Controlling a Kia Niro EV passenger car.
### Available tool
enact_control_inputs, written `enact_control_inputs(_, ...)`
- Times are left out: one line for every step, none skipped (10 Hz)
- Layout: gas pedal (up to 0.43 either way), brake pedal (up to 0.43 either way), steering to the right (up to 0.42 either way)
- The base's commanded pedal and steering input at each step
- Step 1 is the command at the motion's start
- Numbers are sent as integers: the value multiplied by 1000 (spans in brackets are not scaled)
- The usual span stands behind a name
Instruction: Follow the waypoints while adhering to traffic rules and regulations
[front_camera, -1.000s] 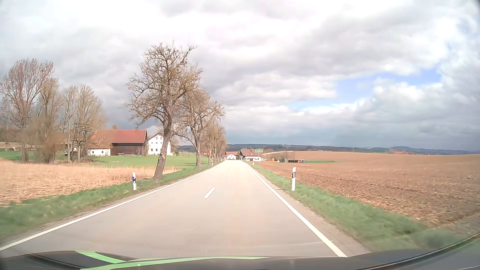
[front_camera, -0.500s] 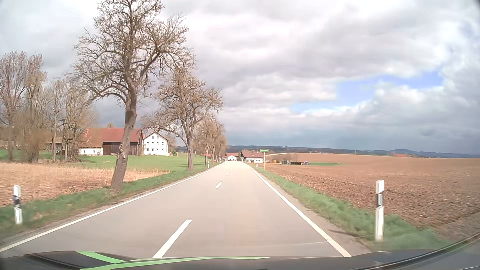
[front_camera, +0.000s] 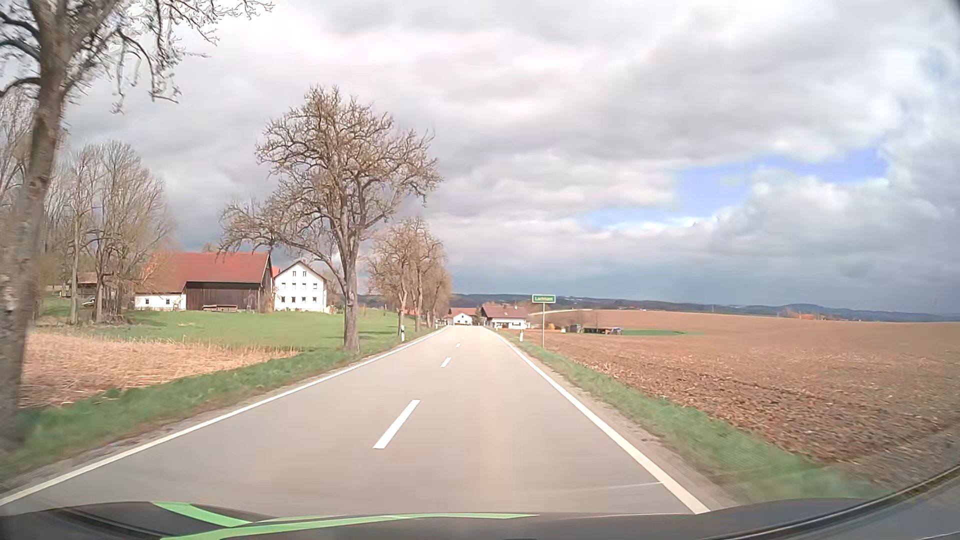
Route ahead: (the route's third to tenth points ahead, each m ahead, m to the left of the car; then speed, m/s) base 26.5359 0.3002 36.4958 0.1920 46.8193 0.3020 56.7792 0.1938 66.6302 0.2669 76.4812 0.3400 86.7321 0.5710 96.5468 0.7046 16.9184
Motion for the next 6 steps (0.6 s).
enact_control_inputs(110,0,0)
enact_control_inputs(98,0,0)
enact_control_inputs(87,0,0)
enact_control_inputs(79,0,0)
enact_control_inputs(79,0,0)
enact_control_inputs(67,0,1)
